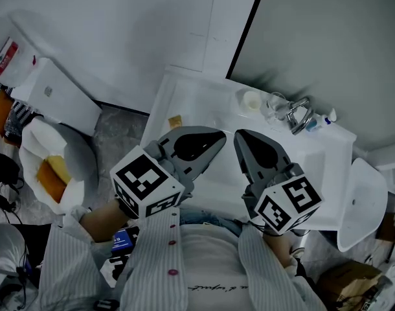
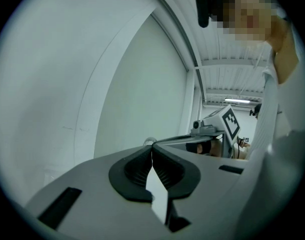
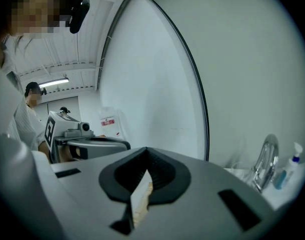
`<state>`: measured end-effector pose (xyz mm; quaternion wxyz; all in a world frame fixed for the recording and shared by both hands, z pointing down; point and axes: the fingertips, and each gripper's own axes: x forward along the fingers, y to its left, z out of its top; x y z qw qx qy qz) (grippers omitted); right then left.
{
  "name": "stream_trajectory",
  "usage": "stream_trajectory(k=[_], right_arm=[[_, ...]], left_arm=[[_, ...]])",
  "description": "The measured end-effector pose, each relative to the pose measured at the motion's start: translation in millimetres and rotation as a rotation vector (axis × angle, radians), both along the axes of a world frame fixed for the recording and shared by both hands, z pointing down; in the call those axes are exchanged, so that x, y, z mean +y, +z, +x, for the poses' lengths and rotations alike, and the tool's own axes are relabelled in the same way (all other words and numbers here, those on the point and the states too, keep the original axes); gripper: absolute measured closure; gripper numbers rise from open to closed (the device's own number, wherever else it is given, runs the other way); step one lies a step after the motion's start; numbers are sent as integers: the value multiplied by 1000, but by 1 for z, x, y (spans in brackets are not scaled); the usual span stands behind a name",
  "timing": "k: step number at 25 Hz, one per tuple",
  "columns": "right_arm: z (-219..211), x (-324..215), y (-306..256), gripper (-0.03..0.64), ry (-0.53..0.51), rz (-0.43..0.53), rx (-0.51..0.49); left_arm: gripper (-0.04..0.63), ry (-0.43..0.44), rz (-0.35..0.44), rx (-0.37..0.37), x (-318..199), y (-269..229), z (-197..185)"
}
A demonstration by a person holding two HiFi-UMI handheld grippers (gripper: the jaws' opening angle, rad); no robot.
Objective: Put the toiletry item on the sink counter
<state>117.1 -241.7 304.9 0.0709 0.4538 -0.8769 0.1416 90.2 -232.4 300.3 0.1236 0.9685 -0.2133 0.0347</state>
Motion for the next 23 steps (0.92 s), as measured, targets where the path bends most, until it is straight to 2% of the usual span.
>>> stream_trajectory(k=[23], right_arm=[[-2, -2, 10, 607, -8, -29, 6]], left_arm=[[578, -12, -22, -18, -2, 11, -6]])
